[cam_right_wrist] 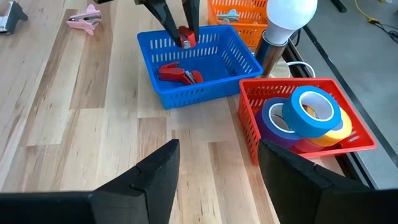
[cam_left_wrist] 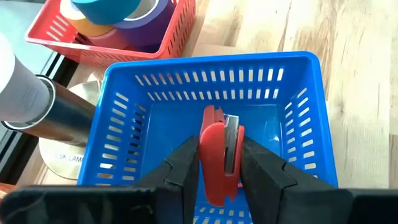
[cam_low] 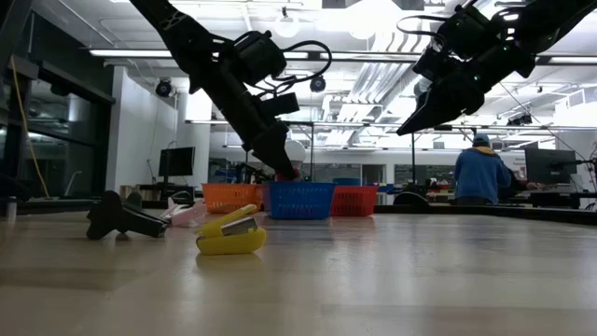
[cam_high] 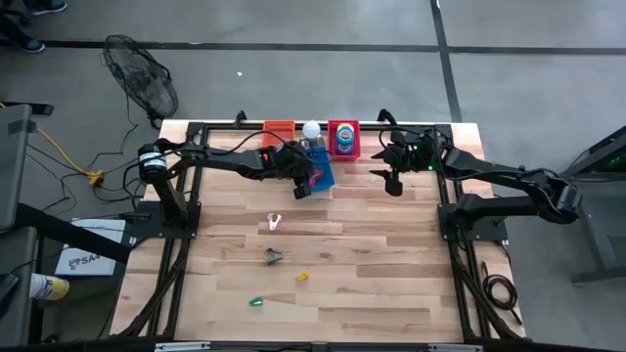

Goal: Pick and place Stapler, Stapler remover, tape
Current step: Put the red stapler into the blue basket, then put the pink staple remover into the orange basket

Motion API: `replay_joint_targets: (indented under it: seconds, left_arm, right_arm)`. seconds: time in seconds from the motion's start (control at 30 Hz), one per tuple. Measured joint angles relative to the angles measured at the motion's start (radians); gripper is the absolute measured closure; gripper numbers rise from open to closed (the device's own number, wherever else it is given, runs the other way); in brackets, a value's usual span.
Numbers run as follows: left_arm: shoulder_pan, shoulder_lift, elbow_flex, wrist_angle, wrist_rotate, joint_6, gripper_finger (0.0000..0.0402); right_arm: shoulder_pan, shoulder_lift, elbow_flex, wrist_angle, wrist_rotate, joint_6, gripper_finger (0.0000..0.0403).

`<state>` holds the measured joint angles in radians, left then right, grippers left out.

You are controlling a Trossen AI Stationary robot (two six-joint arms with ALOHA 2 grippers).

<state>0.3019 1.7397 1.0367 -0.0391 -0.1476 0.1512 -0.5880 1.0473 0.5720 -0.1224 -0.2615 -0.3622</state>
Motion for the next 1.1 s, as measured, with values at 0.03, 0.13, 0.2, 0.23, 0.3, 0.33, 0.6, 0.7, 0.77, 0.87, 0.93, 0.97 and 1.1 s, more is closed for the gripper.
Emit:
replay_joint_targets:
  seconds: [0.03, 0.13, 0.2, 0.23, 0.3, 0.33, 0.6, 0.7, 0.77, 0.87, 0.93, 0.97, 1.1]
  left_arm:
    - [0.000, 0.000, 0.000, 0.000, 0.000, -0.003, 0.0298]
    - [0.000, 0.000, 0.000, 0.009, -0.001, -0.002, 0.0279]
    - [0.000, 0.000, 0.000, 0.018, -0.001, -0.002, 0.0267]
    - [0.000, 0.000, 0.000, 0.020, 0.000, -0.002, 0.0260]
    - [0.000, 0.000, 0.000, 0.026, 0.006, -0.003, 0.0249]
    - [0.000, 0.000, 0.000, 0.032, 0.007, -0.003, 0.0243]
    - [0.000, 0.000, 0.001, 0.038, -0.001, -0.002, 0.0211]
    - [0.000, 0.000, 0.001, 0.037, -0.002, -0.001, 0.0208]
    - [0.000, -0.004, 0.001, 0.035, -0.002, -0.001, 0.0208]
    - [-0.001, -0.013, 0.002, 0.032, -0.005, 0.001, 0.0208]
    - [-0.001, -0.021, 0.002, 0.013, -0.005, 0.001, 0.0208]
    - [-0.001, -0.028, 0.001, -0.002, -0.008, 0.001, 0.0208]
    - [-0.001, -0.056, 0.000, -0.047, -0.039, -0.002, 0.0208]
  right_arm:
    - [0.000, 0.000, 0.000, -0.001, 0.000, 0.000, 0.0195]
    - [0.000, 0.000, 0.000, 0.000, 0.000, 0.000, 0.0195]
    - [0.000, 0.000, 0.000, -0.001, 0.000, 0.003, 0.0195]
    - [0.000, 0.000, 0.000, -0.001, 0.000, 0.004, 0.0195]
    - [0.000, 0.000, 0.000, -0.001, -0.003, 0.004, 0.0195]
    - [0.000, 0.000, 0.000, -0.001, -0.003, 0.004, 0.0195]
    - [0.000, 0.000, 0.000, -0.002, -0.004, 0.004, 0.0195]
    - [0.000, 0.000, 0.000, -0.002, -0.004, 0.003, 0.0195]
    - [0.000, 0.000, 0.000, -0.003, -0.003, 0.003, 0.0195]
    - [0.000, 0.000, 0.000, -0.010, -0.003, 0.003, 0.0195]
    - [0.000, 0.000, 0.000, -0.012, -0.003, 0.003, 0.0195]
    - [0.000, 0.000, 0.000, -0.013, -0.003, 0.003, 0.0195]
    - [0.000, 0.000, 0.000, -0.015, -0.003, 0.003, 0.0195]
